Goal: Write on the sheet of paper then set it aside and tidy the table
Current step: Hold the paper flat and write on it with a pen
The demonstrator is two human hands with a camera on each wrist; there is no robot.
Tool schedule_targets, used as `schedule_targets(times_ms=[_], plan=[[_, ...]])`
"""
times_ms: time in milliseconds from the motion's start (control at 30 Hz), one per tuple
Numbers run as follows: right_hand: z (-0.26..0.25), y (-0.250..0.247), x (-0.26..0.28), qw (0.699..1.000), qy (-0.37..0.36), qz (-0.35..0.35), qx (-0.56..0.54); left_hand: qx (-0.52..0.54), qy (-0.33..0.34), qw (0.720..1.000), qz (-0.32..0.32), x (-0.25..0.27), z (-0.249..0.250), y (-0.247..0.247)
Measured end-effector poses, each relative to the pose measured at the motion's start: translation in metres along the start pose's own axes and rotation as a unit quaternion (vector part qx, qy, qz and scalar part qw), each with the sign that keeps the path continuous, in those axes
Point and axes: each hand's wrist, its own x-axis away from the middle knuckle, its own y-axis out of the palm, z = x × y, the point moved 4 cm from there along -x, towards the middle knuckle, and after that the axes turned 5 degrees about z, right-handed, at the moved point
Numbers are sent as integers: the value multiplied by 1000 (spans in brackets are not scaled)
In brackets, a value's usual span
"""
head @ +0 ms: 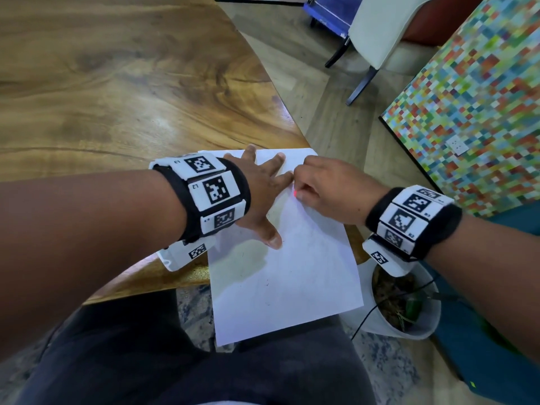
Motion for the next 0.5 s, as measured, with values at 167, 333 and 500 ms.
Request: schedule_targets(times_ms=[167, 333, 500], plan=[[-22, 2, 22, 999, -50, 0, -20, -7, 2, 1000, -3, 1, 0, -1], [-32, 9, 36, 994, -106, -30, -5, -18, 5, 1000, -2, 0, 1, -1], [2, -3, 4, 999, 36, -7, 29, -17, -1, 1000, -11, 1, 3, -2]])
